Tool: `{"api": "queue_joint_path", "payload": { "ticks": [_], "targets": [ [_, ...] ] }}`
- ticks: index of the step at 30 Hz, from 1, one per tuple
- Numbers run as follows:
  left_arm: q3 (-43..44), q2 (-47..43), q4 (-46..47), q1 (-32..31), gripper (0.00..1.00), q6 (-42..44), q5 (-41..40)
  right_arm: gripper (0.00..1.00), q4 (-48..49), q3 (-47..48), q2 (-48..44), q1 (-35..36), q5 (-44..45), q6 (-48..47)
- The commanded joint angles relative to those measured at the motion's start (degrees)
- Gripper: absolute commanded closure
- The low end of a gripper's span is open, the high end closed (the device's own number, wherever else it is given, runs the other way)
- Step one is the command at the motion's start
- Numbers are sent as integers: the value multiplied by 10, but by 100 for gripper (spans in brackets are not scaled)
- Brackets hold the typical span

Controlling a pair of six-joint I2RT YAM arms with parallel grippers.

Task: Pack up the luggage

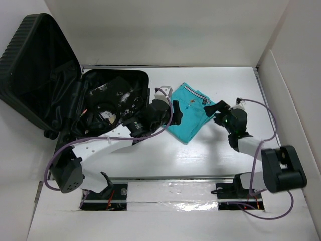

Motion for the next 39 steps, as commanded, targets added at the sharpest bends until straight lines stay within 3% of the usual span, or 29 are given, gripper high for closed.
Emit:
{"api": "queue_joint_path", "payload": {
  "ticks": [1,3,5,7,9,11,13,17,23,35,39],
  "targets": [
    [-50,4,54,8,41,-68,-101,0,-124,48,-91,21,72,-99],
    [-74,9,61,8,38,-106,-117,2,-165,53,-164,26,99,-125],
    [-82,13,54,2,38,-138,-137,47,-178,52,-224,33,100,-149],
    [-84,19,33,2,39,-155,-156,100,-186,51,-255,45,94,-165],
    [-87,26,13,2,37,-203,-182,100,-188,46,-283,59,89,-182],
    [-91,35,-3,2,28,-240,-198,99,-186,42,-291,66,93,-189],
    [-97,51,2,2,20,-266,-199,84,-165,34,-286,72,102,-190],
    [-63,107,-5,2,20,-287,-201,76,-156,42,-272,77,70,-196],
    [18,214,-77,2,32,-320,-221,73,-149,49,-265,97,43,-208],
    [48,329,-34,21,46,-329,-170,71,-154,55,-276,108,36,-212],
    [53,343,-10,26,64,-313,-161,71,-156,56,-280,108,29,-212]
  ]
}}
